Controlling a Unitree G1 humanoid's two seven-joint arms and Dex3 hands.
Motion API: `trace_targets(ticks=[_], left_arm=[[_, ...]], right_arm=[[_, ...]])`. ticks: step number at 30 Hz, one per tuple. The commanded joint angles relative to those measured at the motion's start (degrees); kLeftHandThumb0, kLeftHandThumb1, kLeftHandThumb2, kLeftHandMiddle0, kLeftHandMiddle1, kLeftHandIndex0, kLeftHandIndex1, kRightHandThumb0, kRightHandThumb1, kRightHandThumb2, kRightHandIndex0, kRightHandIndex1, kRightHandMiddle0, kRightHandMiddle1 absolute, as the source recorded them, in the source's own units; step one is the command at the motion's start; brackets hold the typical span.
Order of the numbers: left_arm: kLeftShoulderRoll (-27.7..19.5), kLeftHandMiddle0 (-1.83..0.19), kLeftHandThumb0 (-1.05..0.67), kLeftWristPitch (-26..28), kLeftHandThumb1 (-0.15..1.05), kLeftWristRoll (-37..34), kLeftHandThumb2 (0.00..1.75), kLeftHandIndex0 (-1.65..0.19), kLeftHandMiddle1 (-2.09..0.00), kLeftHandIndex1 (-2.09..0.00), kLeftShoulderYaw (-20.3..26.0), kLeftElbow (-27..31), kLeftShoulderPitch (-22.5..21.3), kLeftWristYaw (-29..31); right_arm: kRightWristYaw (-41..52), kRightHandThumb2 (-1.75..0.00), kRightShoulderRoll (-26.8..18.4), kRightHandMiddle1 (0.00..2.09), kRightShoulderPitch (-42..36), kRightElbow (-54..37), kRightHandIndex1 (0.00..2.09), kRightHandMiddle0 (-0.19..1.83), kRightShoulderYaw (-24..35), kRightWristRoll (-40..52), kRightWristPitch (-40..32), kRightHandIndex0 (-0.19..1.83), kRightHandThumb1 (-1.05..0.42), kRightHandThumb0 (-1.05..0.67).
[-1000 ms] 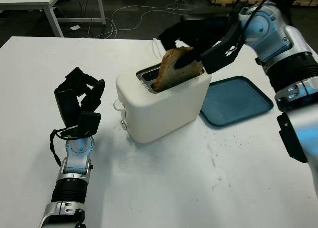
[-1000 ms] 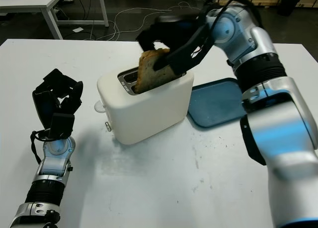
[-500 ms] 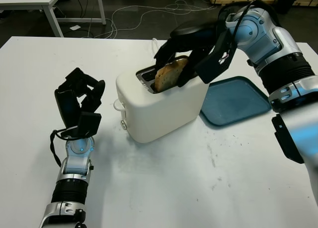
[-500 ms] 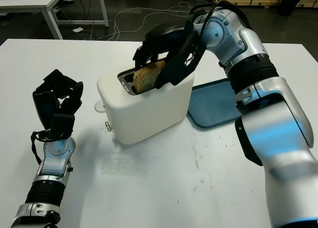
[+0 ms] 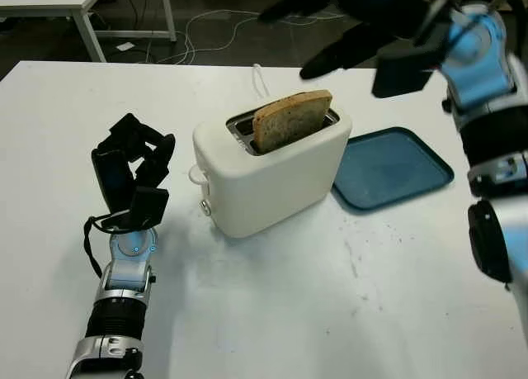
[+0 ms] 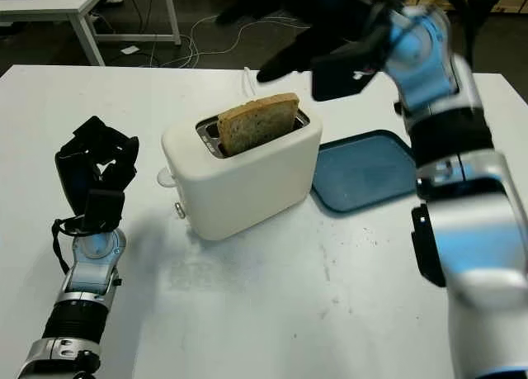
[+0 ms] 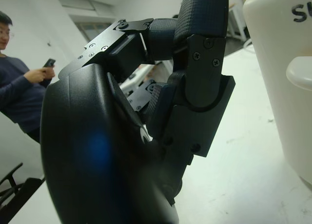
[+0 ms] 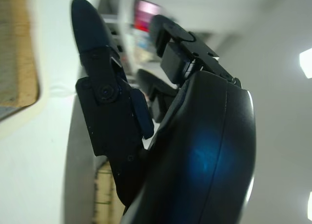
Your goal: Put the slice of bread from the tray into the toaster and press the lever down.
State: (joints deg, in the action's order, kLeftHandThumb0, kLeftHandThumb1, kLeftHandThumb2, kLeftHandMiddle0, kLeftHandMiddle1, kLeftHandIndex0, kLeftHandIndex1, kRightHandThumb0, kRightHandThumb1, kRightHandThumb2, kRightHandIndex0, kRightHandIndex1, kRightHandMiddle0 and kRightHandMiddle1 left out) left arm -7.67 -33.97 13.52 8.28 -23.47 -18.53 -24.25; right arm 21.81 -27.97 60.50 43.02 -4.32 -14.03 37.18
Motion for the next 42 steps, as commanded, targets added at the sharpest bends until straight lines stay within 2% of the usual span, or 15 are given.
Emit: trace_targets(ticks=[1, 3, 5, 7, 13, 17, 21, 29, 33, 38, 42], left_arm=[[0.1, -1.13, -0.95, -0.3, 0.92, -0.3, 0.30, -0.92, -1.63, -1.47, -0.2, 0.1, 0.1, 0.4], [-0.1, -1.13, -0.95, -0.5, 0.92, -0.2, 0.30, -0.92, -1.62, -1.46, -0.3, -0.1, 0.0, 0.5], [-0.2, -1.13, -0.95, -0.4, 0.92, -0.3, 0.30, -0.92, -1.62, -1.46, -0.2, 0.0, -0.1, 0.8], [-0.2, -1.13, -0.95, -0.5, 0.92, -0.6, 0.29, -0.92, -1.62, -1.45, -0.2, 0.1, -0.1, 1.3], [-0.3, -1.13, -0.94, -0.4, 0.92, 0.0, 0.29, -0.91, -1.61, -1.44, -0.3, -0.1, -0.3, 1.2], [-0.2, -1.13, -0.95, -0.5, 0.92, -0.7, 0.29, -0.92, -1.61, -1.45, -0.4, -0.1, -0.3, 1.8], [-0.2, -1.13, -0.94, -0.3, 0.92, -0.3, 0.30, -0.92, -1.61, -1.47, -0.2, 0.0, -0.2, 1.7], [-2.2, -1.12, -0.92, -1.2, 0.92, -0.1, 0.31, -0.88, -1.62, -1.46, -0.4, 0.7, 0.5, 4.2], [-9.5, -1.04, -0.92, -0.4, 0.92, 4.9, 0.37, -0.85, -1.64, -1.35, -1.0, 5.1, 2.5, 8.6], [-20.6, -0.99, -0.88, -3.3, 0.92, 2.5, 0.34, -0.93, -1.69, -0.86, -1.1, 10.1, 3.1, 20.2], [-26.0, -1.01, -0.89, -3.7, 0.92, 3.0, 0.37, -0.96, -1.74, -0.69, -1.2, 13.2, 2.8, 25.3]], right_arm=[[-2.9, -0.27, 1.8, 0.70, -6.8, -3.2, 1.36, 0.76, 2.3, 2.9, -3.3, 0.71, -0.92, -0.45], [-4.1, -0.34, 3.3, 0.87, -13.0, -7.4, 1.47, 0.68, 4.1, 5.9, -6.0, 0.70, -0.92, -0.39], [-6.5, -0.37, 5.3, 0.96, -19.4, -12.4, 1.51, 0.67, 5.7, 7.8, -8.3, 0.72, -0.92, -0.36], [-9.9, -0.41, 8.0, 1.23, -26.0, -18.3, 1.62, 0.61, 7.7, 9.7, -11.2, 0.75, -0.92, -0.33], [-22.8, -0.41, 18.0, 1.37, -40.5, -32.0, 1.74, 0.60, 12.3, 11.7, -18.5, 0.77, -0.92, -0.36], [-27.3, -0.43, 21.7, 1.55, -44.0, -33.5, 1.74, 0.59, 12.9, 11.7, -17.0, 0.87, -0.92, -0.31], [-28.9, -0.46, 23.9, 1.72, -44.7, -33.5, 1.75, 0.52, 13.7, 13.4, -16.2, 0.89, -0.92, -0.33], [-31.7, -0.45, 25.1, 1.75, -44.0, -32.9, 1.75, 0.50, 14.9, 14.0, -14.6, 0.86, -0.92, -0.35], [-32.4, -0.41, 25.0, 1.75, -44.1, -33.3, 1.75, 0.53, 14.8, 12.9, -15.9, 0.89, -0.92, -0.34], [-32.2, -0.40, 24.7, 1.74, -44.1, -32.8, 1.75, 0.54, 14.5, 13.0, -16.2, 0.87, -0.92, -0.35], [-32.2, -0.40, 24.6, 1.74, -44.1, -32.3, 1.75, 0.56, 14.3, 12.7, -16.0, 0.87, -0.92, -0.36]])
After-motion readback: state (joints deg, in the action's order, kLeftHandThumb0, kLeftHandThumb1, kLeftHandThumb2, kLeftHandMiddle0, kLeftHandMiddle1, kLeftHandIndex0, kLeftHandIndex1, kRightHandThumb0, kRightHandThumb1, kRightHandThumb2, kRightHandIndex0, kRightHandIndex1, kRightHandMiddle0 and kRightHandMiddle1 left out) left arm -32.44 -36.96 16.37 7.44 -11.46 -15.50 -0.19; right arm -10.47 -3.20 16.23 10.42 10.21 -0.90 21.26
